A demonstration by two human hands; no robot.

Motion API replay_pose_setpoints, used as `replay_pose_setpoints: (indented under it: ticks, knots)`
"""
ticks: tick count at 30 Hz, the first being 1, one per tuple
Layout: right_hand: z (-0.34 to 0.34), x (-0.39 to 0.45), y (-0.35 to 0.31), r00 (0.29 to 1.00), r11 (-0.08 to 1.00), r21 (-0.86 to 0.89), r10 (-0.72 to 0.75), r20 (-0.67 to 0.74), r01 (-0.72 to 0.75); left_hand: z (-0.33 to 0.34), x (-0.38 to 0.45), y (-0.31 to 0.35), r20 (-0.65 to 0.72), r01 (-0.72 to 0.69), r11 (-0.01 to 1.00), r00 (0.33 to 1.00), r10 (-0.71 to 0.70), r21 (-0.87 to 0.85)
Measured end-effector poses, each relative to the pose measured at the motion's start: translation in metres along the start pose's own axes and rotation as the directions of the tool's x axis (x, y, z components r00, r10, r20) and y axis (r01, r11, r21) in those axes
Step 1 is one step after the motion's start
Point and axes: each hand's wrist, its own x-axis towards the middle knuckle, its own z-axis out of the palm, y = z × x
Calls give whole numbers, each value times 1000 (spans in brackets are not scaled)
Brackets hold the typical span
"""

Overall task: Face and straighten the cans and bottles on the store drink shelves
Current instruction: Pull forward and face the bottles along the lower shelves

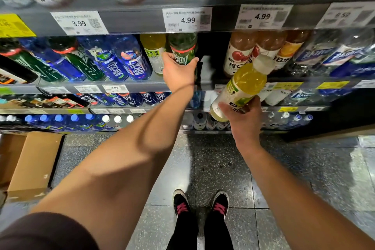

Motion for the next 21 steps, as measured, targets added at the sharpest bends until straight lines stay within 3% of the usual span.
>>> replay_pose_setpoints:
  ticks: [9, 15, 21]
  knots:
    - [14, 9, -6, 1000, 998, 58, 19, -7, -19, -30, -11, -28, -99, 82, 931, 987, -124, -357]
    - [50, 20, -15, 998, 991, 136, 15, -60, -6, -62, -6, -50, -62, 54, 910, 994, -87, -410]
    - [90, 33, -23, 994, 998, 34, -39, -100, 43, -94, -4, -66, -21, 88, 922, 994, -104, -377]
